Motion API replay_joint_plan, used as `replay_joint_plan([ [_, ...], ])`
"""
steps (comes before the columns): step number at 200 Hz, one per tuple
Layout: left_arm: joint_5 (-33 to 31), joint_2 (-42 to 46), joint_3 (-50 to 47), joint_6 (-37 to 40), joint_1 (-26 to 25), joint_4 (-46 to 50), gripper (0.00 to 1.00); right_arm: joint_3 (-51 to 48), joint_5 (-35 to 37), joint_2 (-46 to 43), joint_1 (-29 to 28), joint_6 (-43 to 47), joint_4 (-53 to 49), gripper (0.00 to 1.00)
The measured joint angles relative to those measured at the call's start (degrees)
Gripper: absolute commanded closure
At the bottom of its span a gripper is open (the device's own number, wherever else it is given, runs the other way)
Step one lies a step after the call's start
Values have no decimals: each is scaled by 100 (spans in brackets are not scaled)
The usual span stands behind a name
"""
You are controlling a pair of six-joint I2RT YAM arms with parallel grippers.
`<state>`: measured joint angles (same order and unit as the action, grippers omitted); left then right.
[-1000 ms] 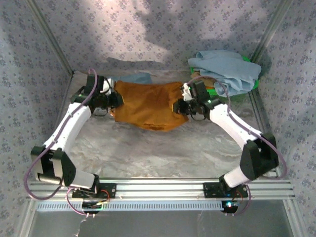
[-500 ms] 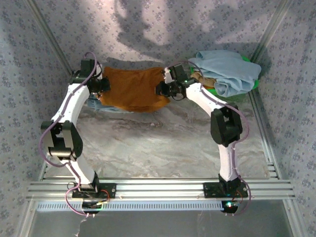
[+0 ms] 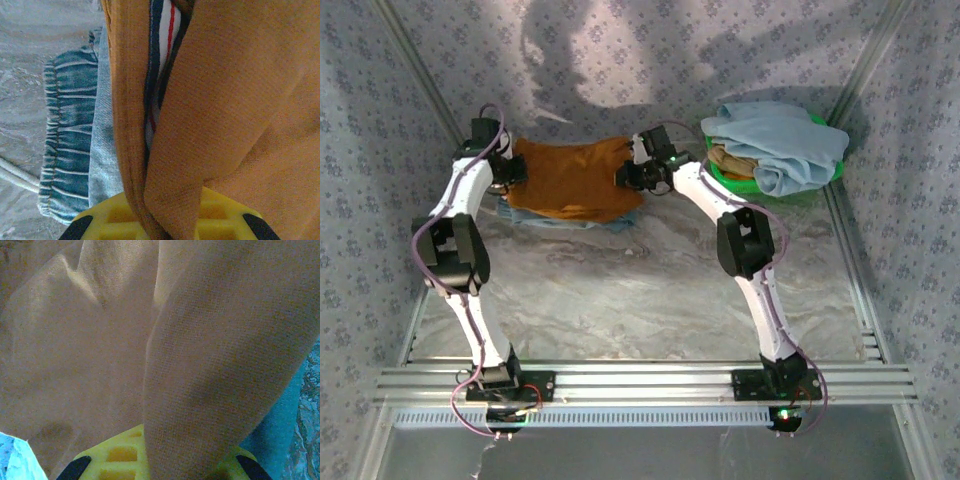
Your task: Fold and stack the trousers
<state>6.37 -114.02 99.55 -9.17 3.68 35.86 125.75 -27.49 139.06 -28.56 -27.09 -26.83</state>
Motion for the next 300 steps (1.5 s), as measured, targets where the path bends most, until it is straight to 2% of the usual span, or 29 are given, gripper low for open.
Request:
replay_joint_plan([
  [15,-20,-219,7,24,48,-48,100,291,-22,267,7,-15,-144,93],
  [27,13,-400,59,17,118,-50,100,431,-57,426,17,-11,-214,81],
  [45,195,-713,323,11,236,48,79,505,-131,553,35,-57,-245,62],
  [59,273,-885,492,-24,323,101,48,505,-197,595,79,-52,-321,54],
  [66,262,-946,544,-81,380,98,39,498,-199,601,101,-33,-352,51],
  [90,216,-1021,570,-286,564,153,24,380,-192,579,168,17,-378,45],
  [119,107,-999,684,-437,579,376,16,240,-160,446,179,131,-535,40],
  [122,83,-984,688,-466,579,400,8,212,-142,409,179,155,-553,39],
  [126,44,-946,691,-468,579,439,4,170,-114,356,179,168,-586,38],
  [144,-210,-691,693,-675,586,684,3,-214,66,-98,186,297,-754,32],
  [177,-964,409,743,-964,315,1178,7,-966,566,-1207,219,363,-863,31],
  [197,-1602,1224,706,-1082,-535,1246,9,-1722,938,-2057,295,286,-717,31],
  [219,-2168,1611,546,-1220,-2100,1130,10,-2848,1263,-3025,520,68,-411,30],
  [236,-2498,1228,533,-1381,-3165,1051,8,-3705,1408,-3654,796,-129,-170,30],
  [253,-2741,437,619,-1578,-3679,1023,7,-4419,1486,-4092,1058,-256,7,30],
  [282,-2914,-1029,831,-1954,-3838,1023,7,-5222,1508,-4524,1185,-363,162,30],
  [300,-2959,-1547,828,-2162,-3755,979,11,-5499,1464,-4673,1189,-385,225,30],
])
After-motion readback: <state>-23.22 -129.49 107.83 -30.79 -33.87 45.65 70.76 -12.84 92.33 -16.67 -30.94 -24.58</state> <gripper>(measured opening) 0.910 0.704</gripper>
